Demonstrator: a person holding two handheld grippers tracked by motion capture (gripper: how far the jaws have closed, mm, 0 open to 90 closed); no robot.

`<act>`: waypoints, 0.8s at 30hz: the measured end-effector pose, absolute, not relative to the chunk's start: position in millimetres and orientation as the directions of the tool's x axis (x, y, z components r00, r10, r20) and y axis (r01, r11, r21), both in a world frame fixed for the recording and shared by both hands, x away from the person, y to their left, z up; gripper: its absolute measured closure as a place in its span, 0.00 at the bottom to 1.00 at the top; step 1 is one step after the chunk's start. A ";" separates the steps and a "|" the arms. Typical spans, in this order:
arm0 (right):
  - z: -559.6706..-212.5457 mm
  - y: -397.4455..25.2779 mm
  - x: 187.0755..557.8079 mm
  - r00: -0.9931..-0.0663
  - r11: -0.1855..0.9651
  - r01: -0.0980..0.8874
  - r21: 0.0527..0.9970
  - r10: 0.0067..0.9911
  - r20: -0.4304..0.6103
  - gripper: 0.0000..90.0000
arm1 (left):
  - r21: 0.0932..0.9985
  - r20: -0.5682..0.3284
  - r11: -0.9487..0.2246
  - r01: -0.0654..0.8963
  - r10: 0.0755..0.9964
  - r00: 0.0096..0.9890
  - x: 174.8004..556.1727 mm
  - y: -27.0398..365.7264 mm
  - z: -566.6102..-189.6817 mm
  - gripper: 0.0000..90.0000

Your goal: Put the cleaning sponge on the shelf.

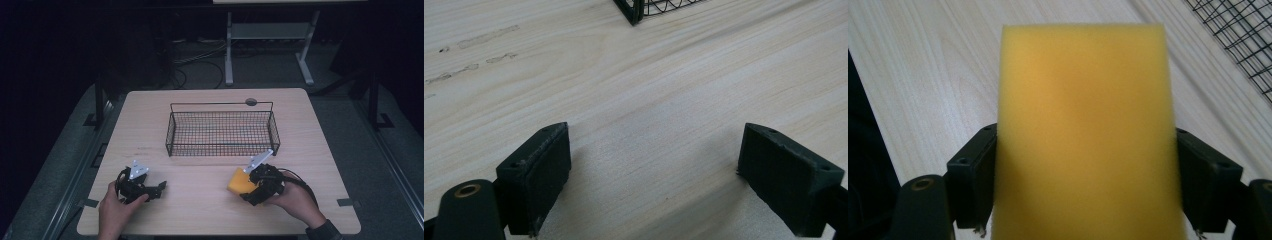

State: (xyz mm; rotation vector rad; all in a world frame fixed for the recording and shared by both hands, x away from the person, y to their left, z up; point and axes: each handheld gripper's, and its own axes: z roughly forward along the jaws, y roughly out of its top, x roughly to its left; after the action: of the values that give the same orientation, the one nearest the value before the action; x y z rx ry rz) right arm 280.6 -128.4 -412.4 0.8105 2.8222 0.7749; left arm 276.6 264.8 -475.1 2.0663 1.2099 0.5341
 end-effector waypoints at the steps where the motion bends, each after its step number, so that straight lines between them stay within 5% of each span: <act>1: -412.4 -128.4 280.6 -0.852 0.728 0.468 0.501 0.521 0.039 0.25 | 0.725 0.012 -0.341 0.598 0.874 0.485 276.6 264.8 -475.1 0.14; 24: -382.8 -140.9 289.6 -0.826 0.686 0.492 0.535 0.562 0.040 0.25 | 0.725 0.011 -0.341 0.598 0.875 0.485 276.6 264.8 -475.0 0.14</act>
State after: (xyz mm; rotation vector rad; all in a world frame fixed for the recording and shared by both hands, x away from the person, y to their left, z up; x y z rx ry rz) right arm 289.6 -140.9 -382.8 0.8690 2.7663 0.8217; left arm 276.6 264.8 -475.0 2.0657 1.2106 0.5334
